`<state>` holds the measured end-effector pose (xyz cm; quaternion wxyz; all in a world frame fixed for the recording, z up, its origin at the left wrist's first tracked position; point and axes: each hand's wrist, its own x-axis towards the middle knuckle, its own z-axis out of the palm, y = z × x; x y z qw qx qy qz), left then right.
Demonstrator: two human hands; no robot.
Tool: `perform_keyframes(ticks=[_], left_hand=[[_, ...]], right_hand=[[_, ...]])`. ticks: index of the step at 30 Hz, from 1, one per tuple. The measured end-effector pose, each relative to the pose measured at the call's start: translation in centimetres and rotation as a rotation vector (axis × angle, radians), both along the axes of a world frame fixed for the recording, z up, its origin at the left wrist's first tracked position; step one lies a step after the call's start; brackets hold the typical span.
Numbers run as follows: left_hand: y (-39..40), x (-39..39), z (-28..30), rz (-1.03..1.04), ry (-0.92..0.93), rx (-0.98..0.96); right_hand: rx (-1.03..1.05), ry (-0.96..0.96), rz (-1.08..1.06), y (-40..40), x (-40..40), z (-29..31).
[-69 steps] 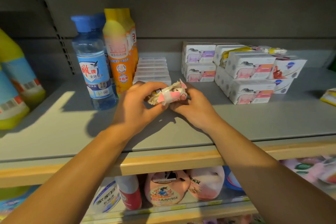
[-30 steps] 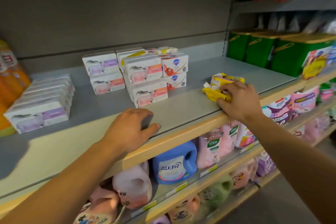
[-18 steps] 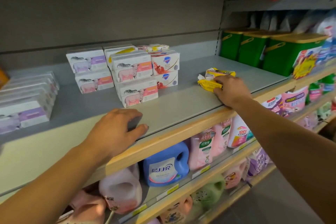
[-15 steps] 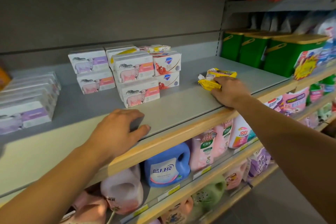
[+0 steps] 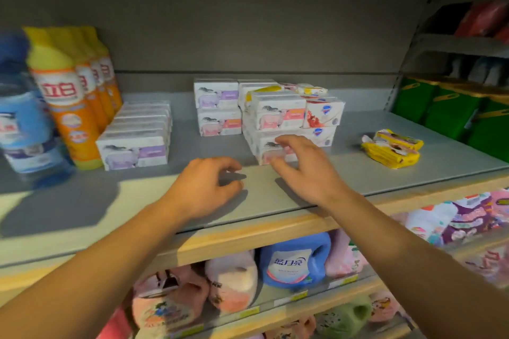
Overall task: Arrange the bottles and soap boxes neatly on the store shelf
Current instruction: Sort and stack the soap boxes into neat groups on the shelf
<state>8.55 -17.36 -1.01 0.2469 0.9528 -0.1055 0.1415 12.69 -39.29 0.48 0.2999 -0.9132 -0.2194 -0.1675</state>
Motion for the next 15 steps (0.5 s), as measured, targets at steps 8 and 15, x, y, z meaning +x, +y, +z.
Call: perform_keyframes(ticks=[8,15], left_hand=[[10.7,-2.6,0.0,0.153,0.015,0.172],[14.1,-3.2,-1.0,0.171,-0.09,0.122]], right_hand=[[-0.095,0.005,0.094,11.0,4.3,0.6],[-0.222,-0.089,-0.033,15.5,11.0,-0.6]])
